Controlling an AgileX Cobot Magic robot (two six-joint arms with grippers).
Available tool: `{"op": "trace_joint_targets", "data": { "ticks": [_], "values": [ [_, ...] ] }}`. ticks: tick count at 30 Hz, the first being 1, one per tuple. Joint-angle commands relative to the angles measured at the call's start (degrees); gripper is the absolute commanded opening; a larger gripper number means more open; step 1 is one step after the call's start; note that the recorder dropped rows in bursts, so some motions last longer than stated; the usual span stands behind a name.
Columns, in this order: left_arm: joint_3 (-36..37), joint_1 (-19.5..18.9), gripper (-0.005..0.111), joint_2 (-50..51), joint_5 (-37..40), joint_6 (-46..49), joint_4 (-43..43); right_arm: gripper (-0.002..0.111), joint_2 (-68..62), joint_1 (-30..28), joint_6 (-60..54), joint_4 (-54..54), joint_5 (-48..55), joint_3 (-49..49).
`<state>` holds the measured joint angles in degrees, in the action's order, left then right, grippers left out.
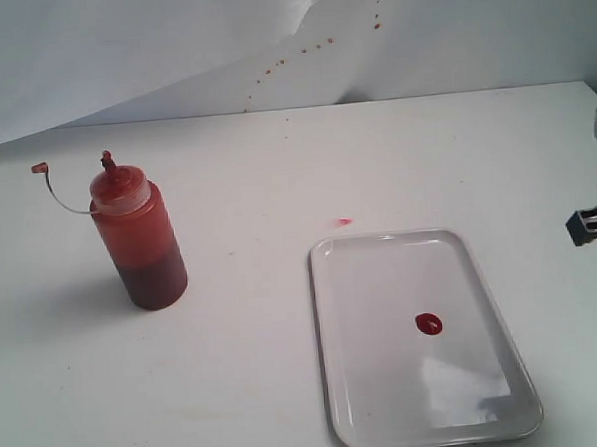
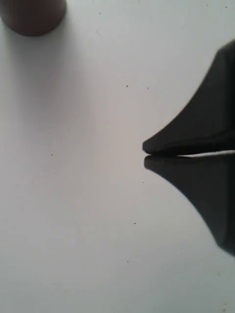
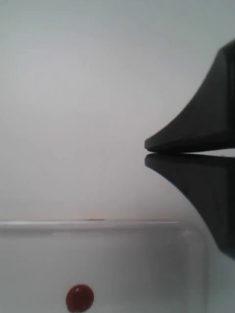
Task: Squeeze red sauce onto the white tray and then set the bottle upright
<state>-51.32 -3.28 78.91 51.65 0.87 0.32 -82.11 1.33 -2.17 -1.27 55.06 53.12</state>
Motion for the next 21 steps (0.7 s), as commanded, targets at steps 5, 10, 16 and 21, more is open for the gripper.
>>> {"op": "trace_joint_targets", "data": {
  "ticks": [5, 10, 16, 21],
  "values": [
    [-0.36, -0.22, 0.0, -6.73, -1.96, 0.71, 0.44, 0.0, 9.02, -1.4, -0.28, 2.19, -1.08, -4.16],
    [-0.36, -0.22, 0.0, -17.02, -1.96, 0.94, 0.44, 0.0, 19.75, -1.33, -0.28, 2.19, 0.54, -4.16],
    [-0.36, -0.22, 0.0, -35.92, -2.38, 0.94, 0.33, 0.0, 39.09, -1.33, -0.28, 2.29, 0.43, -4.16],
    [-0.36, -0.22, 0.0, -55.68, -2.01, 0.94, 0.65, 0.0, 58.33, -1.33, -0.99, 2.4, 1.25, -4.16]
  ]
}}
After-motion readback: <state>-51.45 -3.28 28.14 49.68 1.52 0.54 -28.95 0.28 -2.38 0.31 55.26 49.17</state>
